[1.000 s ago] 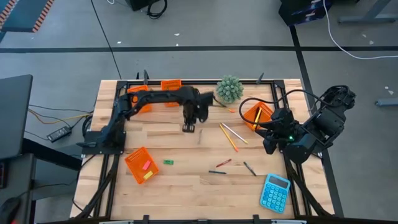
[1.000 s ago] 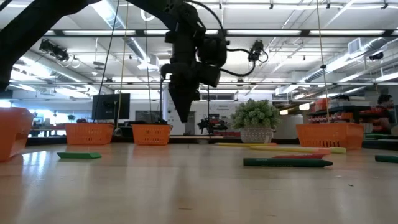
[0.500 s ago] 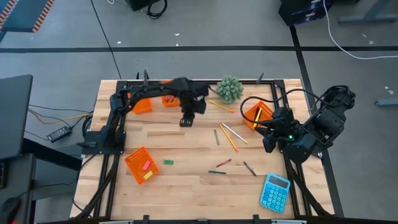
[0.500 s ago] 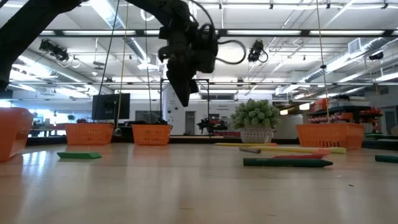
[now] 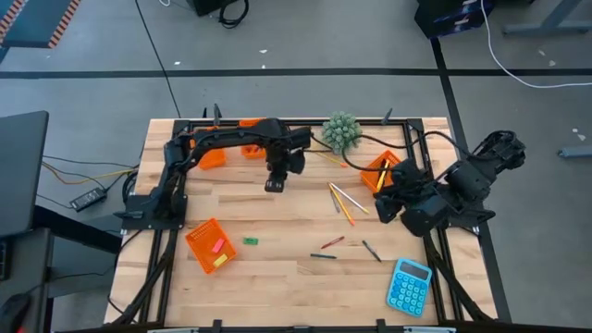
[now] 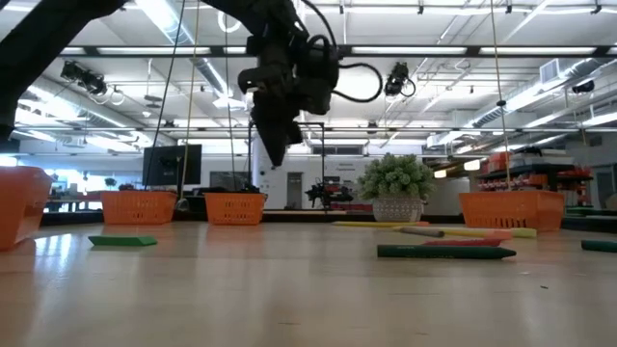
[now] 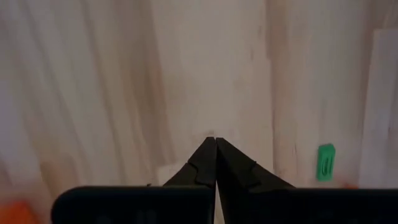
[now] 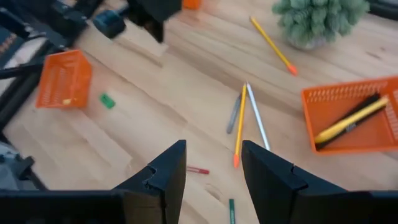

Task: Sort crayons/erasers/pens/pencils in bins
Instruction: Put the gray crayon into the middle orange bin

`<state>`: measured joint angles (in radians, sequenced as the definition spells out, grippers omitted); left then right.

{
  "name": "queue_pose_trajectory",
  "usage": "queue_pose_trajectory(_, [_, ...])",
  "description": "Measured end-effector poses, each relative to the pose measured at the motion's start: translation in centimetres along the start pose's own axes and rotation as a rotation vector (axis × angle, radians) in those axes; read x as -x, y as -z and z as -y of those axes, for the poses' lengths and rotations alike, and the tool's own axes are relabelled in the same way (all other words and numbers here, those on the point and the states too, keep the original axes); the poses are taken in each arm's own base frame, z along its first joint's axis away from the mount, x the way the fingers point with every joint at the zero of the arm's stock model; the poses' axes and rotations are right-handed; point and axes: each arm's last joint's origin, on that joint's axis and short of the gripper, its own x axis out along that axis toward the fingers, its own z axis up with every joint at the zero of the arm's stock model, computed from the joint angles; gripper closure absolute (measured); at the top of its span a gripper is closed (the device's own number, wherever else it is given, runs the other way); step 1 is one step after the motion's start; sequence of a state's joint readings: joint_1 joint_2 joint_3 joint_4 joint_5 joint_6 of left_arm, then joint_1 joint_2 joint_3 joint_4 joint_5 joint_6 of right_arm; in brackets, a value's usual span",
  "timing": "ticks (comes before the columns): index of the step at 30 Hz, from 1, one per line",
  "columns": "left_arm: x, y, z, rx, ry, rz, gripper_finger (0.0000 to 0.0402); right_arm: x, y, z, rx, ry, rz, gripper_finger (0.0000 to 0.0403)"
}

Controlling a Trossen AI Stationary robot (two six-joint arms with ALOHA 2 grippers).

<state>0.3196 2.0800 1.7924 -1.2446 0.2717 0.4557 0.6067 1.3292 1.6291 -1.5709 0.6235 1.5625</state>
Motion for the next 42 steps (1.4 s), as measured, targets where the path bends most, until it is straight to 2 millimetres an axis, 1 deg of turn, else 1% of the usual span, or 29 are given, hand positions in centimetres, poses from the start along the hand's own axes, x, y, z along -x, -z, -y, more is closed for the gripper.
queue_pose_trajectory(4, [1.3, 0.9, -0.5, 0.022, -0.004, 0.005, 0.0396, -1.6, -0.2, -0.9, -0.024, 0.066, -0.03, 0.0242])
queue_pose_trajectory(7, [2.9, 1.6, -0.7, 0.025, -0.019, 0.034, 0.0393, -3.3, -0.8, -1.6, -0.03, 0.11, -0.12, 0.0242])
queue_pose_trajectory(10, [4.9, 2.8, -1.2, 0.033, -0.041, 0.073, 0.0394, -5.5, -1.5, -2.7, -0.038, 0.11, -0.208, 0.0242])
queue_pose_trajectory(15, [8.6, 5.4, -2.5, 0.079, -0.098, 0.148, 0.0395, -9.2, -2.7, -4.5, -0.057, 0.104, -0.263, 0.0242])
queue_pose_trajectory(20, [12.2, 8.0, -2.5, 0.068, -0.145, 0.224, 0.0393, -13.3, -3.0, -5.9, -0.059, 0.13, -0.355, 0.0242])
queue_pose_trajectory(23, [14.1, 9.6, -2.1, 0.079, -0.18, 0.259, 0.0397, -16.1, -2.8, -6.6, -0.076, 0.148, -0.423, 0.0242])
queue_pose_trajectory(25, [15.5, 10.7, -1.6, 0.119, -0.208, 0.297, 0.0396, -18.1, -2.7, -6.9, -0.095, 0.172, -0.464, 0.0242])
queue_pose_trajectory(29, [18.2, 12.6, -0.2, 0.182, -0.265, 0.381, 0.0388, -21.9, -2.7, -7.1, -0.097, 0.225, -0.495, 0.0242])
queue_pose_trajectory(33, [19.9, 13.2, 1.0, 0.217, -0.303, 0.484, 0.0393, -25.5, -3.1, -6.8, -0.08, 0.24, -0.551, 0.0242])
queue_pose_trajectory(36, [20.8, 13.2, 2.2, 0.19, -0.277, 0.568, 0.0397, -27.9, -3.3, -6.2, -0.06, 0.248, -0.617, 0.0242])
queue_pose_trajectory(38, [21.0, 13.1, 3.0, 0.166, -0.271, 0.577, 0.0394, -29.0, -3.2, -5.8, -0.037, 0.268, -0.648, 0.0242])
queue_pose_trajectory(42, [21.1, 13.2, 4.1, 0.141, -0.258, 0.575, 0.0381, -30.3, -3.2, -5.2, -0.026, 0.309, -0.67, 0.0242])
